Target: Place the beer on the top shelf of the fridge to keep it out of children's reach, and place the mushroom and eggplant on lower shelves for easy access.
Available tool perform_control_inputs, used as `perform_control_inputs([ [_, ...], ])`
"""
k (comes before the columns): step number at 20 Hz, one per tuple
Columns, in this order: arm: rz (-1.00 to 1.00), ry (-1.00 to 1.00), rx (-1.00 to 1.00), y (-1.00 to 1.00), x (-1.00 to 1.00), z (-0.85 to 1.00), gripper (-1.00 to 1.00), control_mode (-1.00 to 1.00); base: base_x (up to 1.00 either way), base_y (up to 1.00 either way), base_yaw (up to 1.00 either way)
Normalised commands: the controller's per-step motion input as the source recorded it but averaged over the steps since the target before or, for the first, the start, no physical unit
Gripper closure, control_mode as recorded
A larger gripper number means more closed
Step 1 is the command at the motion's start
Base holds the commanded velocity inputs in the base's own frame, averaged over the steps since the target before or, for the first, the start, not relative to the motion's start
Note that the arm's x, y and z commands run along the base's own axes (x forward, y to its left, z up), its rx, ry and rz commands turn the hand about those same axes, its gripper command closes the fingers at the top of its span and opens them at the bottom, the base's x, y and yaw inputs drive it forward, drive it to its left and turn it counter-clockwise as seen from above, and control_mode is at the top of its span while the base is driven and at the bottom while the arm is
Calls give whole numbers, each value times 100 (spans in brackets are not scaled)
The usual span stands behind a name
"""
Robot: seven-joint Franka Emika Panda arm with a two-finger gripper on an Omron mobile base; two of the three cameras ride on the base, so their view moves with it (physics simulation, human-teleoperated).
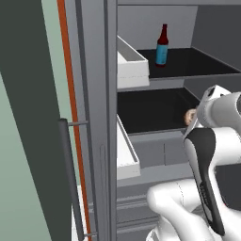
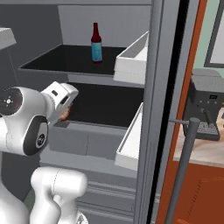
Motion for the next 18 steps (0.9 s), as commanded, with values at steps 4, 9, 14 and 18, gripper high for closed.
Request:
perform_control_inputs([
  [4, -9, 0, 0, -10, 31, -34, 100, -100, 0, 0, 0],
  [9, -11, 0, 3, -19, 31, -38, 100, -100, 0, 0, 0],
  [14, -13, 0, 11, -19, 25, -28, 100, -100, 0, 0, 0],
  [18, -19, 0, 17, -1, 21, -28, 100, -100, 0, 0, 0],
])
